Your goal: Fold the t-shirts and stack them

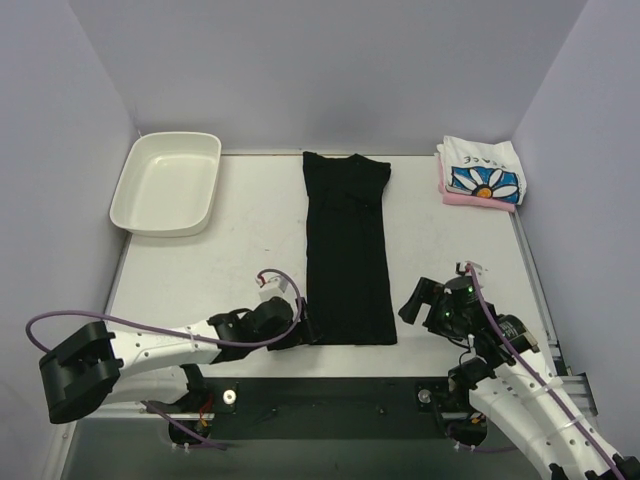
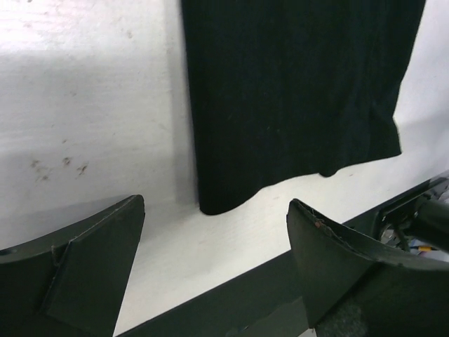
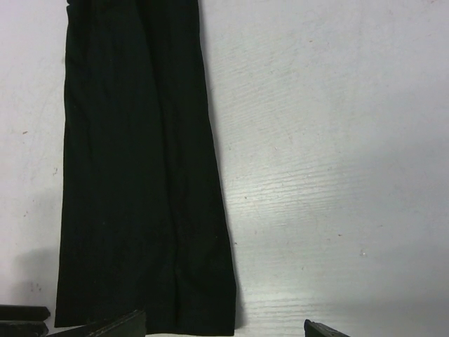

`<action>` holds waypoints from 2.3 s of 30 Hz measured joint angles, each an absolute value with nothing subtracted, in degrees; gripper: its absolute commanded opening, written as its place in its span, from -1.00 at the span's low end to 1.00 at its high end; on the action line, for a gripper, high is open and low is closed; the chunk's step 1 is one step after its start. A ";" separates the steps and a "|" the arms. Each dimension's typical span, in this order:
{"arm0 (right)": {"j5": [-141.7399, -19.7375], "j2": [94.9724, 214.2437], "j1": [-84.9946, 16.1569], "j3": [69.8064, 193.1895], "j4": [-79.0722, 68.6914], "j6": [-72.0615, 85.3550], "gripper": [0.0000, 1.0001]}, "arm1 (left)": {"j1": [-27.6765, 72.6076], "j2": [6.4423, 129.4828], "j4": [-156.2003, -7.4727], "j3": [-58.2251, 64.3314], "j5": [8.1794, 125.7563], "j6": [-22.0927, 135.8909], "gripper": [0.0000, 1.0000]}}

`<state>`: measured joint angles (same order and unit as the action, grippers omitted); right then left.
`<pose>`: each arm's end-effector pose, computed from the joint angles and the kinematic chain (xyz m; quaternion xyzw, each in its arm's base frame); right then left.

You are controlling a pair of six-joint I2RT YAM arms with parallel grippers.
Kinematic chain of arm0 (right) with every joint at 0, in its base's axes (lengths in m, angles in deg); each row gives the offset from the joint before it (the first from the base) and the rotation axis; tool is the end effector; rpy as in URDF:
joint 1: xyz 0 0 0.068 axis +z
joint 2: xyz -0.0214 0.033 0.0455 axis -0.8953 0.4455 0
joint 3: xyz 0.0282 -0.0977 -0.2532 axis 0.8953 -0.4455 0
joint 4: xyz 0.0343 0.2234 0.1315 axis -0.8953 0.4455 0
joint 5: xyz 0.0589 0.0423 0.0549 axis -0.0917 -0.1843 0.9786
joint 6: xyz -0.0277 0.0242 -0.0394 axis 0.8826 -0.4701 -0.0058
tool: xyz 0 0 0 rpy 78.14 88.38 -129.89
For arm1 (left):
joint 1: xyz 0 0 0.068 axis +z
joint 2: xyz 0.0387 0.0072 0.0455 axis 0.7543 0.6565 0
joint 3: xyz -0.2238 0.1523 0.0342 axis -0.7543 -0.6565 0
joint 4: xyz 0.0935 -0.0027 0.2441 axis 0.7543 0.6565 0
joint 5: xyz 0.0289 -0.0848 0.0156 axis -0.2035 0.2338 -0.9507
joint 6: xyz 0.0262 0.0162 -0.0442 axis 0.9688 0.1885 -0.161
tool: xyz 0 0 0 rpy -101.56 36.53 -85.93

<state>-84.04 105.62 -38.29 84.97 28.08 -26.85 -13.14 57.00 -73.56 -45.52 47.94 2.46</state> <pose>0.1181 0.0587 0.2353 0.1003 0.8882 0.2706 0.3575 0.1018 -0.1780 0.1572 -0.0660 0.9247 -0.2898 0.2381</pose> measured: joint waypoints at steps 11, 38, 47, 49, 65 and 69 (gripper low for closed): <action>-84.04 105.12 -37.46 84.97 29.92 -27.44 0.82 | -13.21 64.85 -81.16 -43.49 46.67 -1.08 0.40; -82.45 111.11 -34.84 77.58 24.82 -31.53 0.64 | -13.19 70.79 -83.98 -42.81 47.16 -3.05 -1.00; -81.51 115.90 -31.82 74.19 17.98 -34.20 0.44 | -12.81 70.75 -83.96 -42.81 47.44 -3.05 -1.00; -81.51 116.64 -31.08 73.71 16.93 -34.77 0.40 | -12.81 70.73 -83.96 -42.81 47.48 -3.03 -1.00; -81.53 123.07 -28.13 73.21 7.38 -37.54 -0.13 | -12.18 70.42 -85.14 -43.69 48.42 -3.11 -1.00; -81.59 124.62 -27.56 73.21 5.70 -37.76 -0.38 | -12.07 70.25 -85.19 -43.86 48.49 -3.11 -1.00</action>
